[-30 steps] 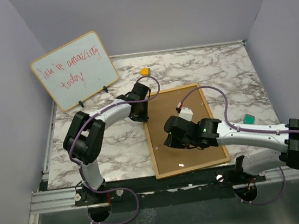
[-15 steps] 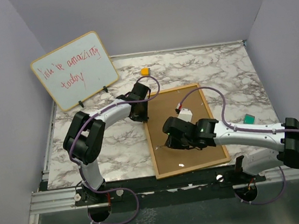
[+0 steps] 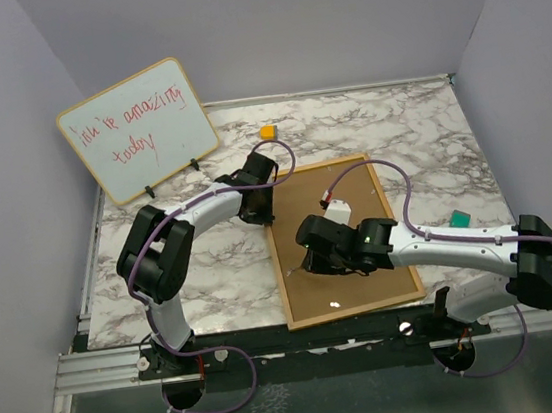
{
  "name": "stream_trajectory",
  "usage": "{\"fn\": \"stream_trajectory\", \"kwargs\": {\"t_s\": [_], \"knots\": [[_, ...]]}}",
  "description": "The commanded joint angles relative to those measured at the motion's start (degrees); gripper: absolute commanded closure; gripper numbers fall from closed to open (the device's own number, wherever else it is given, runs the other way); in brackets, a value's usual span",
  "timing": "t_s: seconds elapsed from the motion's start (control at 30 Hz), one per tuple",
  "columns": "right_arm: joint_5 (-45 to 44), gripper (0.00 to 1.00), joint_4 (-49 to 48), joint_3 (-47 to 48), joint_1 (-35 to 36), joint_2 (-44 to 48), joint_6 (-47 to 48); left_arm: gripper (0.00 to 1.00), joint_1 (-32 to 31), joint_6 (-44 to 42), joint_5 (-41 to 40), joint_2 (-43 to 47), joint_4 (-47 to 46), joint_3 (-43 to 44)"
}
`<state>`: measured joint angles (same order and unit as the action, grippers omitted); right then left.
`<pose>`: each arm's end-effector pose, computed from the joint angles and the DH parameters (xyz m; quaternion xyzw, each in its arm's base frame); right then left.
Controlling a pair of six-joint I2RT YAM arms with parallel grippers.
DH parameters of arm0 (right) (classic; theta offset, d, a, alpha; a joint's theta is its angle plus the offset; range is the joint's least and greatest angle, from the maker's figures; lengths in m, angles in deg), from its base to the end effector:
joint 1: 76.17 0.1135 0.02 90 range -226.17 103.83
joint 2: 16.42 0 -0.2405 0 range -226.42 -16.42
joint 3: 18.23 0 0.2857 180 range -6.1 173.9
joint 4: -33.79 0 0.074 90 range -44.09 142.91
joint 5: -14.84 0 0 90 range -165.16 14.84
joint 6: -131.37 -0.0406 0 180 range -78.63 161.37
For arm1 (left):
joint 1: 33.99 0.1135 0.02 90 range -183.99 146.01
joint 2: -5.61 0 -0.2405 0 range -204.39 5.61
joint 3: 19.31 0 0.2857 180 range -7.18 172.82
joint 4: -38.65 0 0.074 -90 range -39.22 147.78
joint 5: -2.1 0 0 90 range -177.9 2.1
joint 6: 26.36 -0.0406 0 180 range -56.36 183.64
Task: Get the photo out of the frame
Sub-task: Release the photo frame item from the photo frame.
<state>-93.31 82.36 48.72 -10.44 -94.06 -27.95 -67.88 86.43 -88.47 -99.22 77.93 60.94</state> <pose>0.1376 0.2745 0.1987 0.0716 0.9504 0.1837 0.2406 0.3255 -0.2182 0.1243 0.0931 0.9696 -0.1031 0.2013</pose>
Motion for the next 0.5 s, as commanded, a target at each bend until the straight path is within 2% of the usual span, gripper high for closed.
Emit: {"fn": "stream_trajectory", "kwargs": {"t_s": [0.0, 0.37, 0.47], "knots": [[0.3, 1.00, -1.2, 0.2, 0.2, -0.7, 1.1, 1.00, -0.3, -4.0, -3.8, -2.3, 4.6, -1.3], [0.2, 0.99, 0.1, 1.2, 0.2, -0.4, 1.6, 1.00, -0.6, -4.2, -4.2, -1.6, 4.6, -1.4], [-0.6, 0.99, 1.6, 2.0, 0.2, -0.4, 1.3, 1.00, -1.4, -4.3, -6.9, -0.4, 4.2, -1.7]]}}
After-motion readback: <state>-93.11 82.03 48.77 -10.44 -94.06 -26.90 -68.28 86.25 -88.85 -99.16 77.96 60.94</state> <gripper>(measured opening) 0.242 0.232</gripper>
